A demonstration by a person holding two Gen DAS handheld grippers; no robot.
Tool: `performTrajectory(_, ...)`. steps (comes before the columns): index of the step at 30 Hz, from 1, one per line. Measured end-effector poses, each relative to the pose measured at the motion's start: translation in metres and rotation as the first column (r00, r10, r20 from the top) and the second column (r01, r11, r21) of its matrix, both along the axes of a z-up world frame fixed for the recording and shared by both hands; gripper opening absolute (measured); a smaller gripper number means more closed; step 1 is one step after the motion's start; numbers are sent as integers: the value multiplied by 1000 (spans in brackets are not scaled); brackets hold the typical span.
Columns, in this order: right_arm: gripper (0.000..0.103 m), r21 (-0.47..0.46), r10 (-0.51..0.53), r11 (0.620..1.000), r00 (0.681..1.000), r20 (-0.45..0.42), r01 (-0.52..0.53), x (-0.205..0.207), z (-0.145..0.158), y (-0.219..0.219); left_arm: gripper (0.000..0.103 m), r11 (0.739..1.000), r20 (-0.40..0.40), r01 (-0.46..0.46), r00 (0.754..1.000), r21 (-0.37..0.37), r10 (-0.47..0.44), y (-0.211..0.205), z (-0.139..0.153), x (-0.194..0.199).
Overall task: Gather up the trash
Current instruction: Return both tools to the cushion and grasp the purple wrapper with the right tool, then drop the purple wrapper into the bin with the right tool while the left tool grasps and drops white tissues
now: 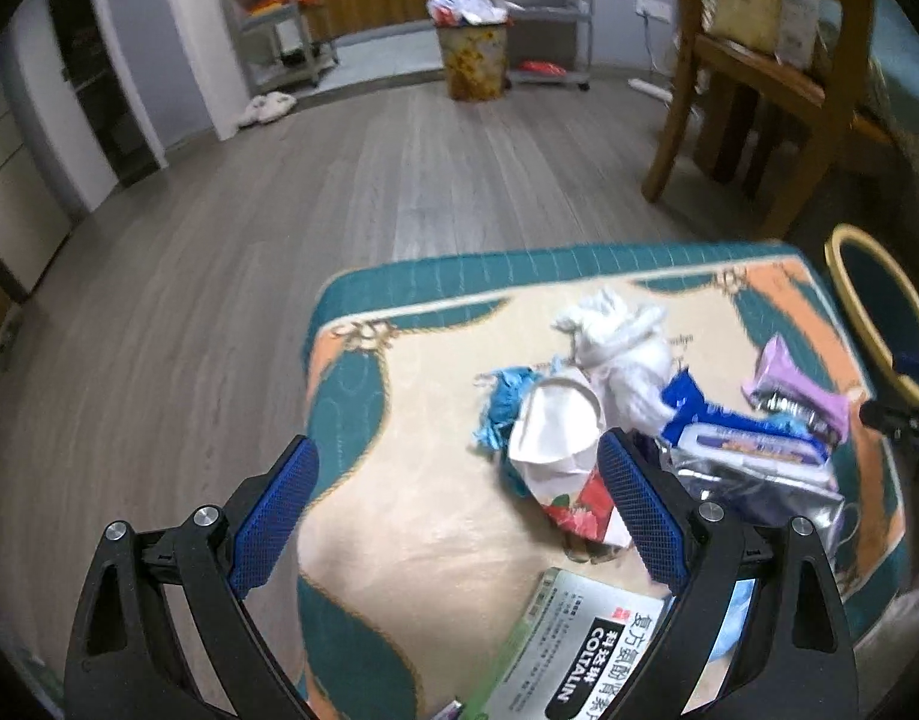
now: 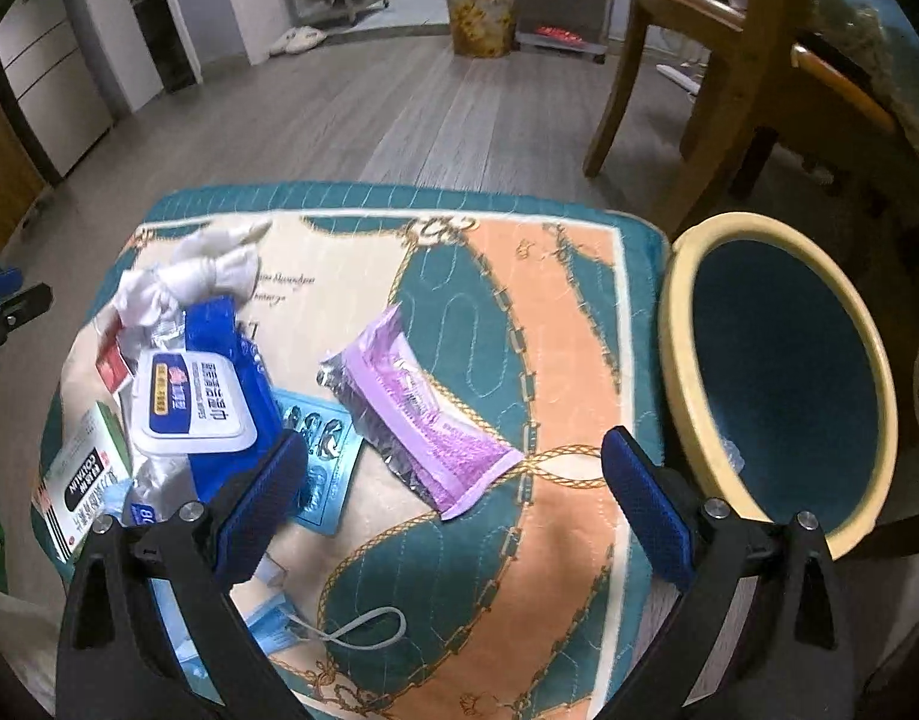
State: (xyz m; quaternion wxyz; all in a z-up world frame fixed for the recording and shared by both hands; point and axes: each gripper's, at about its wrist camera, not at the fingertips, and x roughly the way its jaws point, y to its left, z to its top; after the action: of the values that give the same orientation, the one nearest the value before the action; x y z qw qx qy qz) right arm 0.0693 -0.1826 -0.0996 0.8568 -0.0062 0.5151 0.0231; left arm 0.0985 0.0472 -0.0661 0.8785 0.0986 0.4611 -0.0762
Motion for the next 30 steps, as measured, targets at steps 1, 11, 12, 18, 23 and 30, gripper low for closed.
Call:
performTrajectory(1, 88, 5, 6, 1000, 1000, -11, -6, 2, -4, 1, 93, 1000, -4, 15, 1000, 2, -15, -4, -3, 2)
performTrajectory(11, 56, 74, 34, 997, 997, -72, -29, 18, -32, -2, 72, 991, -92, 123, 989, 60, -117, -36, -36, 16)
performTrajectory(12, 54, 78, 39, 996, 996, -78, -33, 19, -35, -3, 66, 990, -101, 130, 987, 63, -123, -38, -38, 16)
performTrajectory(18, 30, 81, 51, 996, 992, -118, -41, 22, -44, -3, 40, 982, -131, 163, 980, 94, -150, -47, -45, 16)
performTrajectory(23, 26, 80, 44, 996, 995, -85, -37, 17, -33, -6, 21, 987, -115, 133, 986, 95, -122, -41, -34, 16)
performTrajectory(30, 25, 85, 15, 996, 998, -64, -10, 0, -6, -14, 20, 995, -67, 87, 994, 46, -84, -26, -5, 5)
